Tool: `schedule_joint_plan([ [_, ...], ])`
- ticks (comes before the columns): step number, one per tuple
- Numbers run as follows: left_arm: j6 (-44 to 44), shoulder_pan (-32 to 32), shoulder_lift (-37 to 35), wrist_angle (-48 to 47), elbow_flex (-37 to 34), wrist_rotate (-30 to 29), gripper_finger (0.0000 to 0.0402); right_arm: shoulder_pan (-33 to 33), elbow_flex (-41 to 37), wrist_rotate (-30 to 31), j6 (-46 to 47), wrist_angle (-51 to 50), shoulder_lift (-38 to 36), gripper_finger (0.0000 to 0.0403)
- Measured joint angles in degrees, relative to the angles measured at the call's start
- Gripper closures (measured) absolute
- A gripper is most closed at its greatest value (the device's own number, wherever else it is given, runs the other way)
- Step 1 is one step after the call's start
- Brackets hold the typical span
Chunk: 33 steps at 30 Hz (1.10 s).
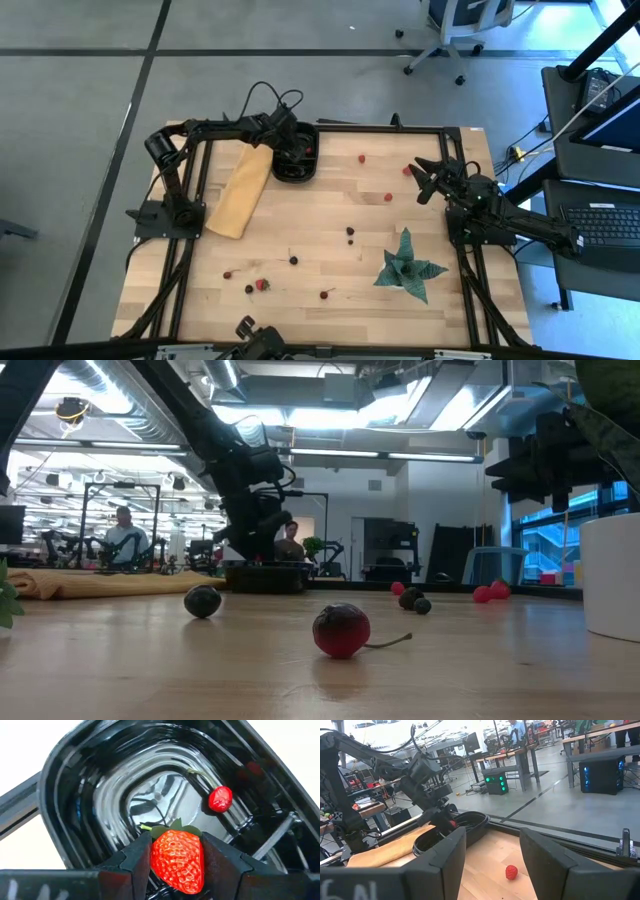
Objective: Pick and placing Produce into tupperware
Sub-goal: Put the middle red strawberry into the black bin, then put the top red raspberry into the black bin
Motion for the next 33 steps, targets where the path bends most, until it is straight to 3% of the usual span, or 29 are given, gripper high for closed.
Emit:
schedule_joint_plan([
  [5, 0.0, 0.1, 0.0, 0.0, 0.0, 1.8, 0.0246, 0.0, 0.0, 0.0, 0.0, 0.0, 0.0, 0.0215],
  [14, -1.6, 0.1, 0.0, 0.3, 0.0, 1.6, 0.0173, 0.0, 0.0, 0.0, 0.0, 0.0, 0.0, 0.0215],
  [19, -1.5, 0.1, -2.2, 2.4, 0.0, 1.3, 0.0163, 0.0, 0.0, 0.0, 0.0, 0.0, 0.0, 0.0215],
  [27, -0.2, -0.7, -16.0, 8.0, 0.0, 3.6, 0.0162, 0.0, 0.0, 0.0, 7.3, 1.6, 0.0, 0.0215],
  [33, 4.2, -3.9, -29.4, 8.8, -0.2, 0.4, 0.0162, 0.0, 0.0, 0.0, 7.3, 3.2, 0.0, 0.0215],
])
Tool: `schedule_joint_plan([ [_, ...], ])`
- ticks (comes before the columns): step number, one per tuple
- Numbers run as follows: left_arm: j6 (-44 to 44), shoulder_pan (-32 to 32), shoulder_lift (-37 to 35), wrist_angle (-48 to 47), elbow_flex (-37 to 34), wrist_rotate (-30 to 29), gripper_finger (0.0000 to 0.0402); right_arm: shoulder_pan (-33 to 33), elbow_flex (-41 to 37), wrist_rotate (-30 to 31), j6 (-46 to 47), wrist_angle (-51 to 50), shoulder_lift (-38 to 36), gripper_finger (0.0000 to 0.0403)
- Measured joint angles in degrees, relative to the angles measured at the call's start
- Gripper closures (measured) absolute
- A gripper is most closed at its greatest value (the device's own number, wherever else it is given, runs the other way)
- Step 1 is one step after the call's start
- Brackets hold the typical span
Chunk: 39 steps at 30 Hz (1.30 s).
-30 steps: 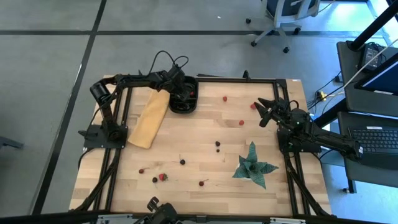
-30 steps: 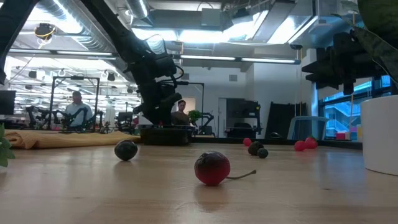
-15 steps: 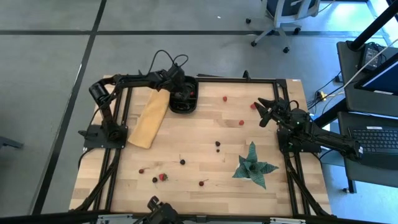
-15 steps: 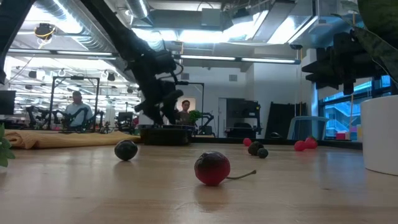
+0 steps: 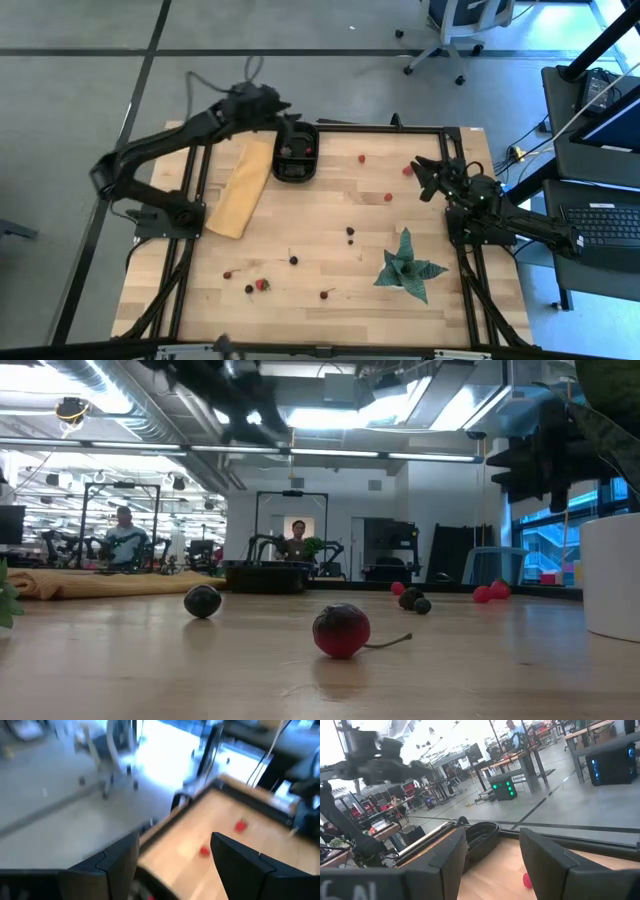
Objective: Pick and placing Produce into tupperware
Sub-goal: Put the top red raspberry into the black bin
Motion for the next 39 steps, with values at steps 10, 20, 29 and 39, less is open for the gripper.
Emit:
schedule_joint_plan([
  [10, 0.3, -6.3, -24.6, 7.7, -17.6, -8.1, 0.0162, 0.0, 2.3, -1.5, 1.9, 4.0, 0.5, 0.0144],
  [20, -3.4, -8.1, -39.0, 17.7, -36.3, -8.4, 0.0162, -0.3, 20.3, -5.3, -0.5, -7.5, 19.0, 0.0078],
  [29, -6.5, -8.1, -39.7, 19.6, -39.7, -9.2, 0.0162, -6.5, 46.1, -4.9, 10.5, -35.1, 49.8, 0.0078],
  [39, -12.6, -8.1, -39.7, 19.0, -39.8, -8.4, 0.0162, -9.0, 61.6, -7.9, 6.3, -38.8, 76.0, 0.0078],
])
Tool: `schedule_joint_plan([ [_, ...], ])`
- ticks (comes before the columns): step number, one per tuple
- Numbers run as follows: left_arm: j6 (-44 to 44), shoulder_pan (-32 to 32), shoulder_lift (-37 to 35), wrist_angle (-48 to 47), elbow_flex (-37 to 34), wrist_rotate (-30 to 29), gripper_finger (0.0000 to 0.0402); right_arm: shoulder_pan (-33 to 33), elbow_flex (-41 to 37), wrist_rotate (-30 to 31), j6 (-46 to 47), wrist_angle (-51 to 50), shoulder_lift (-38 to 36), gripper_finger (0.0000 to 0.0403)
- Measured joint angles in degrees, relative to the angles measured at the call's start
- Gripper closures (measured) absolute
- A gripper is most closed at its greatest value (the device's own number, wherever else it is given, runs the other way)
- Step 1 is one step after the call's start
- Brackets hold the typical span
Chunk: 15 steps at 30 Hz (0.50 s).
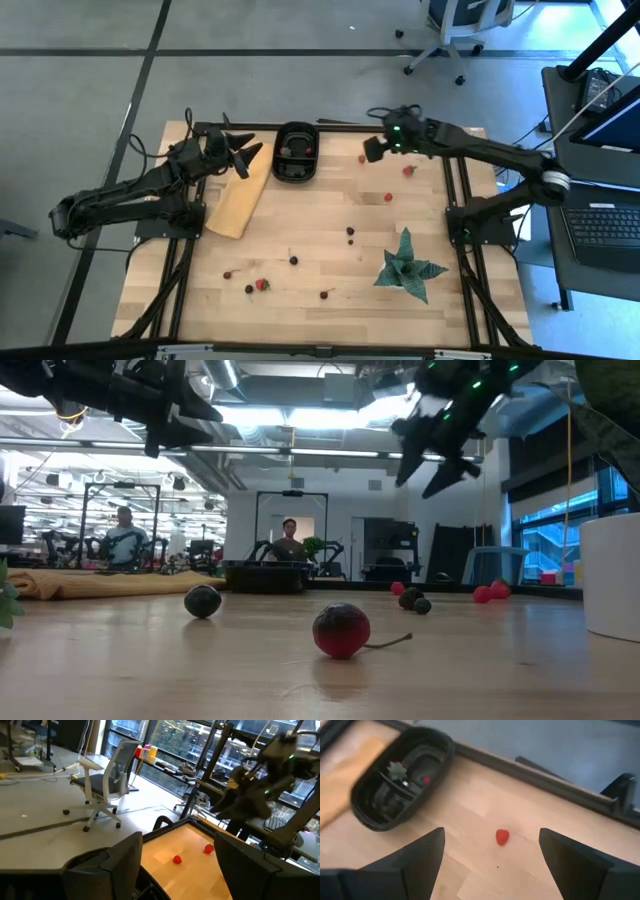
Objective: Pick and placing Produce into tupperware
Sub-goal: Put the top red raspberry into the black bin
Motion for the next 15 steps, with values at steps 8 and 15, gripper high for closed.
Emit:
schedule_joint_plan([
  [8, -2.5, 0.0, 0.0, -2.5, 0.0, 3.5, 0.0162, -3.5, 1.5, -8.9, 1.4, -0.1, 12.7, 0.0078],
  [15, -2.6, 0.0, 0.0, -3.1, 0.0, 4.1, 0.0162, -4.7, 1.4, -10.3, -1.8, 2.7, 21.2, 0.0078],
])
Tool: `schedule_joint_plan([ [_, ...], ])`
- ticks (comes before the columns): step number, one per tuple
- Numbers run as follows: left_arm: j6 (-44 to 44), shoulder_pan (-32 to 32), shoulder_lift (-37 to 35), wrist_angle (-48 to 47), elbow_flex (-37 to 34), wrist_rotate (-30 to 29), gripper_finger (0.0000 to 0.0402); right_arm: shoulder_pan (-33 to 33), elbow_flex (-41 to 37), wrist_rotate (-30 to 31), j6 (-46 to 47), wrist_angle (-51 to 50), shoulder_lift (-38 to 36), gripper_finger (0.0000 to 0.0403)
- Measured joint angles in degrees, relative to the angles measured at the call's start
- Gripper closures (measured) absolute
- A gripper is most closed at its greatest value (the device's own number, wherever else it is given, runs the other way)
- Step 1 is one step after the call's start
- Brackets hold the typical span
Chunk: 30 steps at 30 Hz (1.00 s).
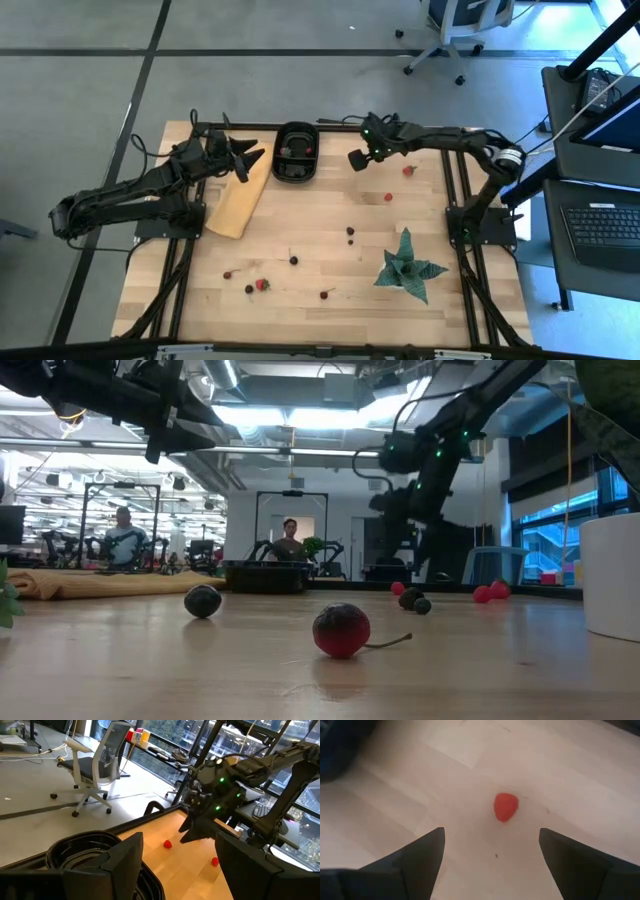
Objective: Pick and placing Produce into tupperware
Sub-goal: Put the top red raspberry into the black bin
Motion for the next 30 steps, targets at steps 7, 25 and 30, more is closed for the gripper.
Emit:
schedule_joint_plan([
  [7, 0.0, 0.0, 0.0, -0.2, 0.0, 0.0, 0.0162, 0.0, 0.0, 0.2, -0.1, 4.0, 4.6, 0.008],
  [25, 0.0, 0.0, 0.0, -0.2, 0.0, 0.0, 0.0162, -0.1, 0.0, 3.8, -1.8, 7.7, 10.1, 0.0136],
  [30, 0.0, 0.0, 0.0, -0.2, 0.0, 0.0, 0.0162, -0.2, 0.0, 4.0, -2.2, 7.6, 10.2, 0.0163],
])
